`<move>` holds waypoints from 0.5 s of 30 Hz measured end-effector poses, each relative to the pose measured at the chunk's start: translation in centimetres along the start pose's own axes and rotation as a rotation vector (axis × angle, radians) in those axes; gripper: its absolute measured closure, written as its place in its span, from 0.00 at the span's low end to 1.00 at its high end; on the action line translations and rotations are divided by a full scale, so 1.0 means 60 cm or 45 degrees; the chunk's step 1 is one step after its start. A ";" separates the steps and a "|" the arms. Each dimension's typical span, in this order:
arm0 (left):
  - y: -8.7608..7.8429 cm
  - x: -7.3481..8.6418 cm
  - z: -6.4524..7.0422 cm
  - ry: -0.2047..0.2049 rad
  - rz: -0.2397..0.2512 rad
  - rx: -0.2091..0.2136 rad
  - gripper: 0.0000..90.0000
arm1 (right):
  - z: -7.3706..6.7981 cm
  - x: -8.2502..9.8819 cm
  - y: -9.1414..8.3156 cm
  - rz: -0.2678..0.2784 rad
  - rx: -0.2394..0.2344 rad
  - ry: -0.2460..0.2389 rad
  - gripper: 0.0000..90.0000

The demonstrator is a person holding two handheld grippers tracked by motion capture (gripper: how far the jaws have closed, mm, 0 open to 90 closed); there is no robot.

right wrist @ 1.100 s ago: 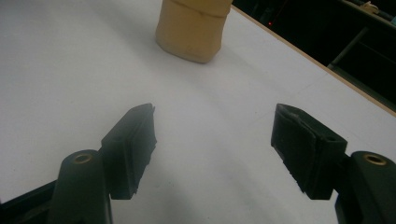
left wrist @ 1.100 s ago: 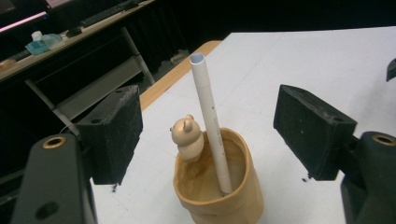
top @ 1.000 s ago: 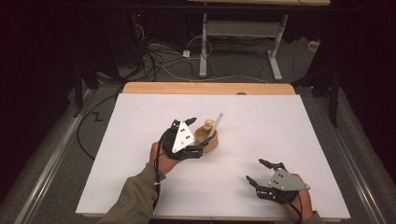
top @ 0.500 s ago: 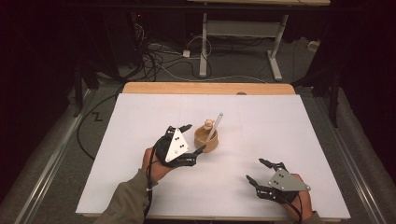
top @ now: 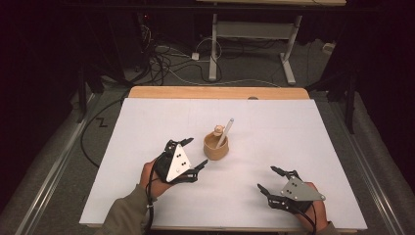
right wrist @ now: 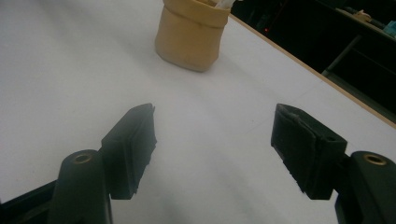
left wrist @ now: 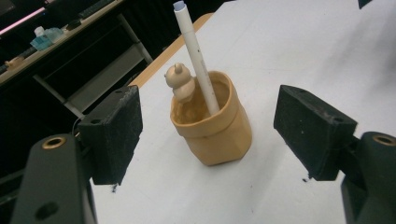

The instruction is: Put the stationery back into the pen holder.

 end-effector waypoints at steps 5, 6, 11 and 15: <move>-0.011 0.013 0.002 0.015 -0.014 -0.010 0.25 | 0.000 -0.001 -0.001 -0.003 0.003 -0.004 0.34; -0.013 0.016 0.003 0.018 -0.018 -0.014 0.25 | -0.001 -0.001 -0.001 -0.002 0.005 -0.007 0.34; -0.025 0.033 0.003 0.028 -0.038 -0.029 0.25 | -0.001 -0.002 -0.002 0.000 0.005 -0.008 0.34; -0.034 0.045 0.002 0.029 -0.053 -0.045 0.25 | -0.001 -0.002 -0.001 -0.002 0.006 -0.007 0.34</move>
Point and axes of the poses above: each handheld gripper's, and its own axes: y roughly forward along the jaws, x roughly out of its underside, z roughly to its right, the point moved 1 cm from there along y, roughly forward along the jaws, and after that the axes turned 11 degrees about -y, right-handed, at the moved point
